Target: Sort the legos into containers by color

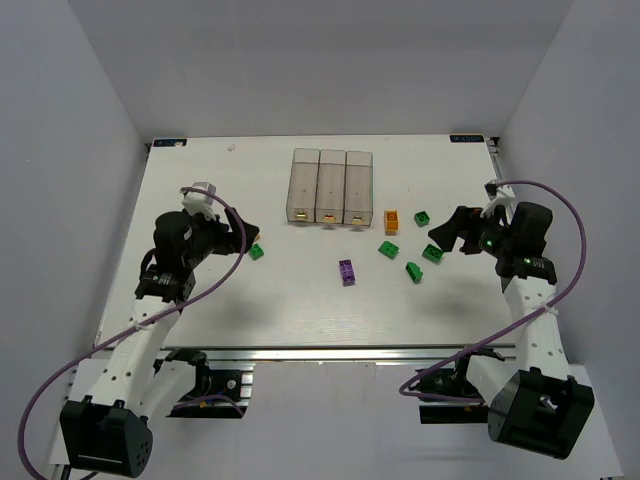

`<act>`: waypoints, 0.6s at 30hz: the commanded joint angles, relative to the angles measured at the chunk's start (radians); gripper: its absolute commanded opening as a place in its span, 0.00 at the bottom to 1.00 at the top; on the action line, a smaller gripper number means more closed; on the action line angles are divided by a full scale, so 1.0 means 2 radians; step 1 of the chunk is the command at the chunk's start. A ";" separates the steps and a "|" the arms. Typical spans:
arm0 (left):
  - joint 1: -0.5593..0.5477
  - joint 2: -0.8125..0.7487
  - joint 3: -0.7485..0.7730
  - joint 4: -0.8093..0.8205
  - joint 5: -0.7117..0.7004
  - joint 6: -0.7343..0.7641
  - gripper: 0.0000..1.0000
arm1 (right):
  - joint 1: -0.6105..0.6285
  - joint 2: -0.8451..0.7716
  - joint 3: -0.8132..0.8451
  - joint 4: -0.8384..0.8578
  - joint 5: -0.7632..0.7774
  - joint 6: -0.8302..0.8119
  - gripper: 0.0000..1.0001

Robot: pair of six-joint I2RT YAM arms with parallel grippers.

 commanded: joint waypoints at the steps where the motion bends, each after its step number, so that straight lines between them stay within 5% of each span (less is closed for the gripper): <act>1: 0.001 0.002 -0.004 0.014 0.006 0.001 0.91 | -0.003 -0.005 0.016 0.007 -0.038 -0.010 0.89; 5: 0.001 0.008 -0.005 0.015 -0.001 -0.003 0.74 | -0.001 -0.032 -0.014 0.014 -0.076 -0.084 0.89; 7: 0.001 0.014 -0.004 0.010 -0.007 -0.005 0.54 | 0.001 -0.047 -0.024 0.020 -0.093 -0.108 0.89; 10: 0.001 0.024 -0.001 0.002 -0.029 -0.009 0.49 | 0.002 -0.053 -0.025 0.009 -0.091 -0.149 0.89; 12: -0.003 0.027 -0.001 -0.001 -0.050 -0.017 0.56 | 0.003 -0.053 -0.021 -0.003 -0.089 -0.166 0.89; 14: -0.003 0.039 0.002 -0.013 -0.076 -0.029 0.80 | 0.003 -0.052 -0.017 -0.027 -0.116 -0.189 0.89; 18: 0.004 0.081 0.031 -0.086 -0.137 -0.072 0.86 | 0.004 -0.056 -0.011 -0.048 -0.163 -0.218 0.84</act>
